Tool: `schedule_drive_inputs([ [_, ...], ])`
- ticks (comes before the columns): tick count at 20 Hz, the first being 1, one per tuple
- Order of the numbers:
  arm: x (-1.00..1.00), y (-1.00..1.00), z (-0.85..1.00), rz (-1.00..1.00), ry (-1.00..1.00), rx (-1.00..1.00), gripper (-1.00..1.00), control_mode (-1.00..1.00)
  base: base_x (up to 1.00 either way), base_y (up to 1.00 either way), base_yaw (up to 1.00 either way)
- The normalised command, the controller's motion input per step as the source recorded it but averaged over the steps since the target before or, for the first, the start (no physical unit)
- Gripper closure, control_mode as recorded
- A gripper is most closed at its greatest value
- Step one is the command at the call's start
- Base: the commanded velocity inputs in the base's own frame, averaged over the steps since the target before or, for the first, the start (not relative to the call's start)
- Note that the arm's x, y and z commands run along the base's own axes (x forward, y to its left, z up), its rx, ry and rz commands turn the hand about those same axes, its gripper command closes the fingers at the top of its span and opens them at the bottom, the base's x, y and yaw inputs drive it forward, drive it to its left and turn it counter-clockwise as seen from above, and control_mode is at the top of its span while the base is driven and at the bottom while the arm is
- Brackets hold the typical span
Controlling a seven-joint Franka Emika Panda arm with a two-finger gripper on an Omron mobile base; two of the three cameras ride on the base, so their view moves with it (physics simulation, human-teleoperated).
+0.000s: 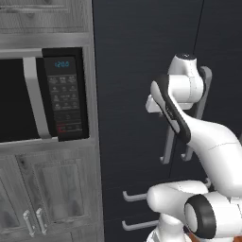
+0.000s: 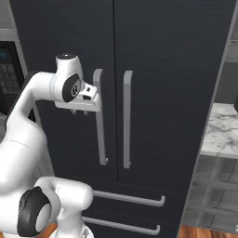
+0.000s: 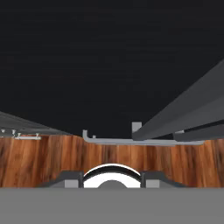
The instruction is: Retrieve the kiwi and apple from the fridge and place them into the bowl on the dining table.
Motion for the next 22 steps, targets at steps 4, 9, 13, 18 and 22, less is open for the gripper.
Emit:
schedule_drive_inputs([
  [4,-0.12,0.0,0.0,0.0,-0.01,0.0,-1.0,-1.0,0.0,0.0,0.0],
  [9,-0.5,-0.16,-0.01,0.0,-0.17,0.0,-1.0,-1.0,0.0,0.0,0.0],
  [13,-0.45,-0.18,-0.06,0.0,-0.17,0.0,-1.0,-1.0,0.0,0.0,0.0],
  [18,-0.38,-0.07,-0.04,0.0,-0.12,0.0,-1.0,-1.0,0.0,0.0,0.0],
  [22,-0.22,-0.05,-0.07,0.0,-0.08,0.0,-1.0,-1.0,0.0,0.0,0.0],
])
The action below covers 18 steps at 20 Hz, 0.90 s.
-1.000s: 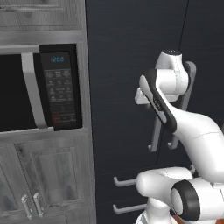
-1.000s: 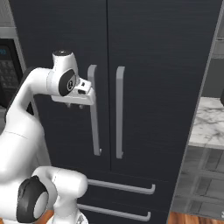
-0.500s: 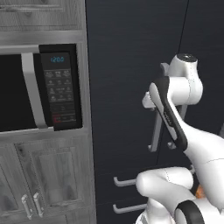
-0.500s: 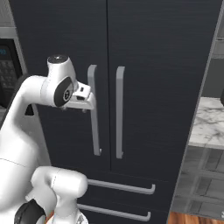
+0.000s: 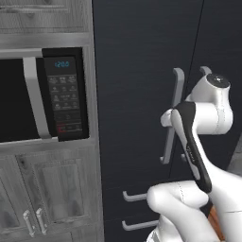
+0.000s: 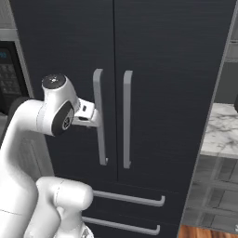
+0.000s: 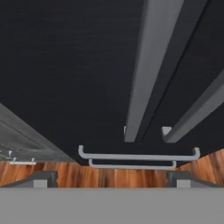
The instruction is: Retrieve the kiwi and apple from the fridge and place them into the bowl on the dining table.
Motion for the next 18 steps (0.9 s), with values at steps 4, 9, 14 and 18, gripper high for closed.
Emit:
schedule_drive_inputs([
  [4,-0.19,0.0,-0.14,0.0,-0.05,0.0,-1.0,-1.0,0.0,0.0,0.0],
  [9,-0.12,-0.01,-0.16,0.0,-0.05,0.01,-1.0,-1.0,0.0,0.0,0.0],
  [14,0.0,0.0,-0.09,0.0,-0.02,0.0,-1.0,1.0,0.0,0.0,0.0],
  [18,0.0,0.0,0.0,0.0,0.0,0.0,-1.0,1.0,-0.09,-0.03,0.0],
])
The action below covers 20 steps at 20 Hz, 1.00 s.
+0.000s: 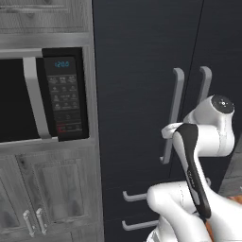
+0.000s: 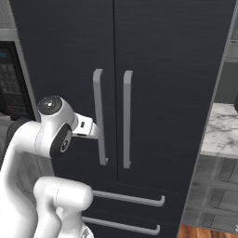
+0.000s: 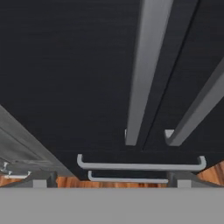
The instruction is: Retrieve the kiwi and apple from the fridge and place them into the bowl on the dining table.
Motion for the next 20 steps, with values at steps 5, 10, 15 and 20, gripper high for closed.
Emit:
schedule_drive_inputs([
  [5,0.0,0.0,0.0,0.0,0.0,0.0,-1.0,1.0,-0.28,-0.08,0.0],
  [10,0.0,0.0,0.0,0.0,0.0,0.0,-1.0,1.0,-0.45,-0.13,0.0],
  [15,0.0,0.0,0.0,0.0,0.0,0.0,-1.0,1.0,-0.45,-0.14,0.0],
  [20,0.0,0.0,0.0,0.0,0.0,0.0,-1.0,1.0,-0.43,-0.19,0.0],
])
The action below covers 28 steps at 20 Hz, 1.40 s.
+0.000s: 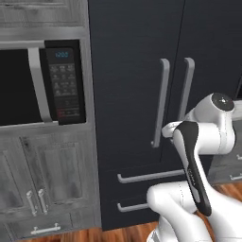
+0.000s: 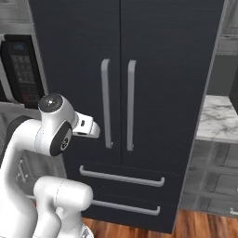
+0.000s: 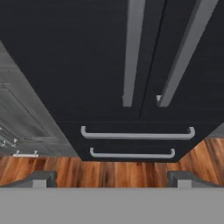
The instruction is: Retrieve the kiwi and apple from the fridge and place them into the bowl on the dining table.
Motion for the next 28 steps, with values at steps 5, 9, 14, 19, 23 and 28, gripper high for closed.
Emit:
schedule_drive_inputs([
  [5,0.0,0.0,0.0,0.0,0.0,0.0,-1.0,1.0,-0.35,-0.29,0.0],
  [9,0.0,0.0,0.0,0.0,0.0,0.0,-1.0,1.0,-0.28,-0.43,0.0],
  [14,0.0,0.0,0.0,0.0,0.0,0.0,-1.0,1.0,-0.22,-0.52,0.0],
  [19,0.0,0.0,0.0,0.0,0.0,0.0,-1.0,1.0,-0.09,-0.25,0.0],
  [23,0.0,0.0,0.0,0.0,0.0,0.0,-1.0,1.0,-0.06,0.0,0.0],
  [28,0.0,0.0,0.0,0.0,0.0,0.0,-1.0,1.0,-0.13,0.05,0.0],
])
